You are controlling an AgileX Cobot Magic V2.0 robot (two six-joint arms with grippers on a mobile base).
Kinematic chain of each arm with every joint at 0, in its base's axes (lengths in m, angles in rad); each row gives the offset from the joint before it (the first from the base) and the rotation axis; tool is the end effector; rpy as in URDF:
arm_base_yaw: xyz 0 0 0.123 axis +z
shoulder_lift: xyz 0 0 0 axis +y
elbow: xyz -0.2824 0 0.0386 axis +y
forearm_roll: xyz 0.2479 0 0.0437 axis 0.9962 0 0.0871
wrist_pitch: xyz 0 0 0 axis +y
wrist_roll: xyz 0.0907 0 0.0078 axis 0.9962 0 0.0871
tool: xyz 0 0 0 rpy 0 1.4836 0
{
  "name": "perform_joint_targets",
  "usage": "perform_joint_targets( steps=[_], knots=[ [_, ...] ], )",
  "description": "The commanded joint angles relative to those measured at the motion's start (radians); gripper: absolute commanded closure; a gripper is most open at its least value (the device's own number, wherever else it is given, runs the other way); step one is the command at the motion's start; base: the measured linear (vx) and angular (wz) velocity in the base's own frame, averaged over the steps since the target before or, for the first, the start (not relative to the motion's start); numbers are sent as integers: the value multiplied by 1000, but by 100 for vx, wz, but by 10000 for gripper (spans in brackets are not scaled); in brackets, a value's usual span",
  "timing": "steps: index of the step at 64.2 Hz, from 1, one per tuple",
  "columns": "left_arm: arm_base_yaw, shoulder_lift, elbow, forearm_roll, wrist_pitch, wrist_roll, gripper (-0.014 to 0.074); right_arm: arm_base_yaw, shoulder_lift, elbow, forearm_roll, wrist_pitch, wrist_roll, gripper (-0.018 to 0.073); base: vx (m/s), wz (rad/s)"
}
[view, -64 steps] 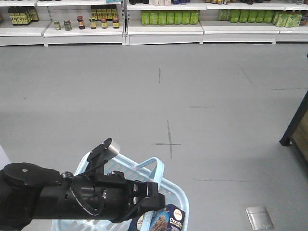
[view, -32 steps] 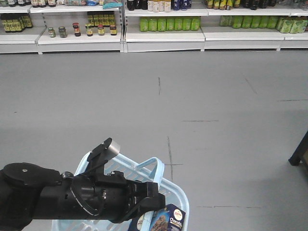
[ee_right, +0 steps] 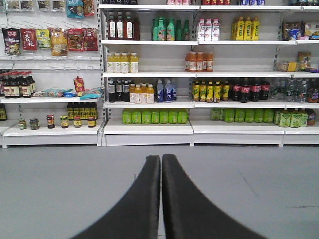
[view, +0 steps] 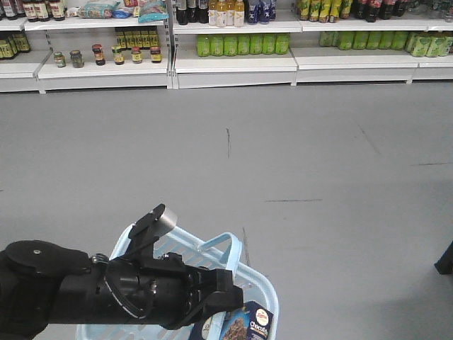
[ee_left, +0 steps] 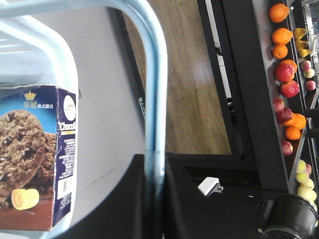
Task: Left arm holds basket, right arm returns cookies
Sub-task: 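Keep holding the basket and drive up to the drink shelves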
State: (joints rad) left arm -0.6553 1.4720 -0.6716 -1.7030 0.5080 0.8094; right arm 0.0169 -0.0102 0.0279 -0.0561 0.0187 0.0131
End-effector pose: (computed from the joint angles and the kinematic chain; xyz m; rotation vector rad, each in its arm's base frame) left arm 0.1940 -0.2046 0.2128 -0.0005 2.5061 -1.3337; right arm 0.0568 0.0009 0.2025 -0.0447 1.5194 -0.0217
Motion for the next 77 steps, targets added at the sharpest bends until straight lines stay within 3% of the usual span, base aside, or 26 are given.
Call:
perform_joint_targets(
  steps=[1, 77],
  knots=[
    [-2, -41, -30, -54, 43, 7, 603, -5, -12, 3, -1, -75, -4, 567, 34, 0],
    [-2, -41, -30, -54, 42, 7, 603, -5, -12, 3, -1, -75, -4, 567, 33, 0]
  ],
)
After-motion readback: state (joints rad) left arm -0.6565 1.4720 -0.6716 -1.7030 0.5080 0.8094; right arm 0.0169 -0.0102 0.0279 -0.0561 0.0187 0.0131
